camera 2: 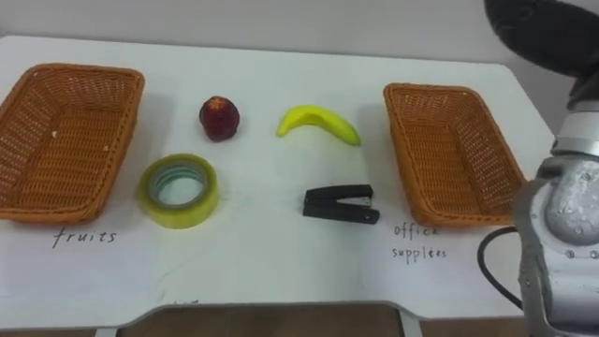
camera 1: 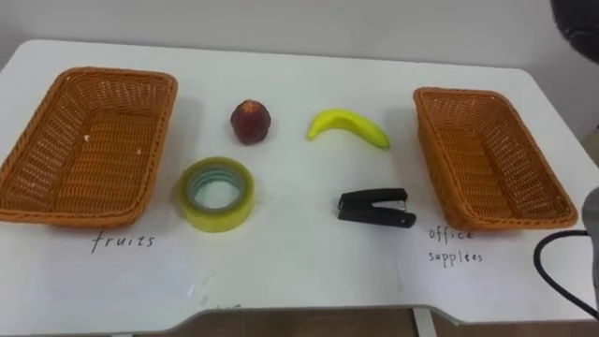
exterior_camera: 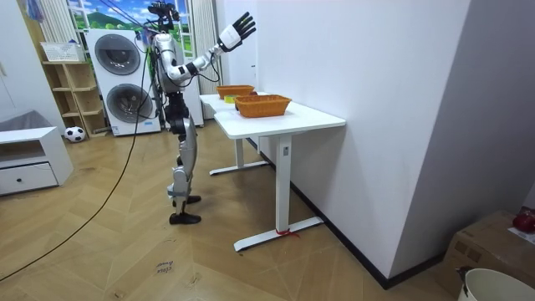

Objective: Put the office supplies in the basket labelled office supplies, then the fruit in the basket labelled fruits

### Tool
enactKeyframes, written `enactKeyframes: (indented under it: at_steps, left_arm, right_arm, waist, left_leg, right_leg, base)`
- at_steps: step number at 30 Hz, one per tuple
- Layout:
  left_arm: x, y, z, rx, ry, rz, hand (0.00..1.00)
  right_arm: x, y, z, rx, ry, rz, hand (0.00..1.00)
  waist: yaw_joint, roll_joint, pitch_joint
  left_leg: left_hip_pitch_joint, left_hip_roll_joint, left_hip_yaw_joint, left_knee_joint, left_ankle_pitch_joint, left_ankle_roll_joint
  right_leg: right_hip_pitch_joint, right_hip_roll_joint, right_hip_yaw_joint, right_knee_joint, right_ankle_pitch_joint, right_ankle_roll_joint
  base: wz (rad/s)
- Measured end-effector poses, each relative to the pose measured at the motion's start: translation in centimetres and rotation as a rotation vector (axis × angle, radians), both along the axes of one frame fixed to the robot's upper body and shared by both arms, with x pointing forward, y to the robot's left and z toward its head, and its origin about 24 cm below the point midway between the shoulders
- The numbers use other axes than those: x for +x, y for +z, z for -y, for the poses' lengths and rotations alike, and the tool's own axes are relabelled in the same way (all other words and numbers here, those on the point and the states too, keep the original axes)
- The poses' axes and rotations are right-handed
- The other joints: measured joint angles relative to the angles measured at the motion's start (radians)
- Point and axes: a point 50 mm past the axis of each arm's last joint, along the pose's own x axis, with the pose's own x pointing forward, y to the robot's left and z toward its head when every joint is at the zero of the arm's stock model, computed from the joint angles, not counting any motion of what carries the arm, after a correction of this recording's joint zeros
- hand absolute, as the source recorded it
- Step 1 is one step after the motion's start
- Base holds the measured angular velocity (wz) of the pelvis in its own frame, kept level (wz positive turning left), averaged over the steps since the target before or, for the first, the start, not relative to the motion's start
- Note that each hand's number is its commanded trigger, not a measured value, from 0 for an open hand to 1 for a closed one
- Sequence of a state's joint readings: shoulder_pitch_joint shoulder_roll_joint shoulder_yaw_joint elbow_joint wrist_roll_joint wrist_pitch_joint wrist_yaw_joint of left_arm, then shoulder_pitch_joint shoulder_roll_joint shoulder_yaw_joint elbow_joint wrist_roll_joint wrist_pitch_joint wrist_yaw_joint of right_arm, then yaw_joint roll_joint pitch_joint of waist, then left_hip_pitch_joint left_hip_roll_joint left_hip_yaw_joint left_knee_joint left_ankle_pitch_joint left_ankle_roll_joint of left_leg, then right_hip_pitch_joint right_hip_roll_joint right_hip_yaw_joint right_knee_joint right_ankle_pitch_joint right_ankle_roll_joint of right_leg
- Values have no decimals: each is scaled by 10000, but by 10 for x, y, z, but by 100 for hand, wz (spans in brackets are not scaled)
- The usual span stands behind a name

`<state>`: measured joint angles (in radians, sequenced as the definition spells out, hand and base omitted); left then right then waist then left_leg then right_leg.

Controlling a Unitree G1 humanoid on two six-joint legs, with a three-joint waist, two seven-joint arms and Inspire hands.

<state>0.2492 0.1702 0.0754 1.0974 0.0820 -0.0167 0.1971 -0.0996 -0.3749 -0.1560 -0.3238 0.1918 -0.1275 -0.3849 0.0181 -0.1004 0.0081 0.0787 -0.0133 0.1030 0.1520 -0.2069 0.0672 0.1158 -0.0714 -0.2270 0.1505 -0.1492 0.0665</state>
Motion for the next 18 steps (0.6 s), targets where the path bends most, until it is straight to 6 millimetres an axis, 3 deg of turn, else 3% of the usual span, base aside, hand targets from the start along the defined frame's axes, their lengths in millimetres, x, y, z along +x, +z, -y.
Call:
enactKeyframes:
  at_steps: [8, 18]
  left_arm:
    - [1, -1, 1, -232, -659, -271, 0]
    - [6, -1, 3, -596, -1227, -359, 0]
  right_arm:
    - [5, -5, -12, -769, 1316, -686, 0]
    - [14, -21, -19, -1728, 2269, -2016, 0]
  waist:
    - [281, -98, -68]
    - [435, -51, 8]
  left_leg:
    - [15, -3, -54, 15, 2, -2]
    - [12, -14, -245, 100, 1, -4]
  right_leg:
    - [20, -4, -55, -2, 0, 0]
    - [175, -7, -206, -9, 0, 0]
  base:
    - [1]
    - [5]
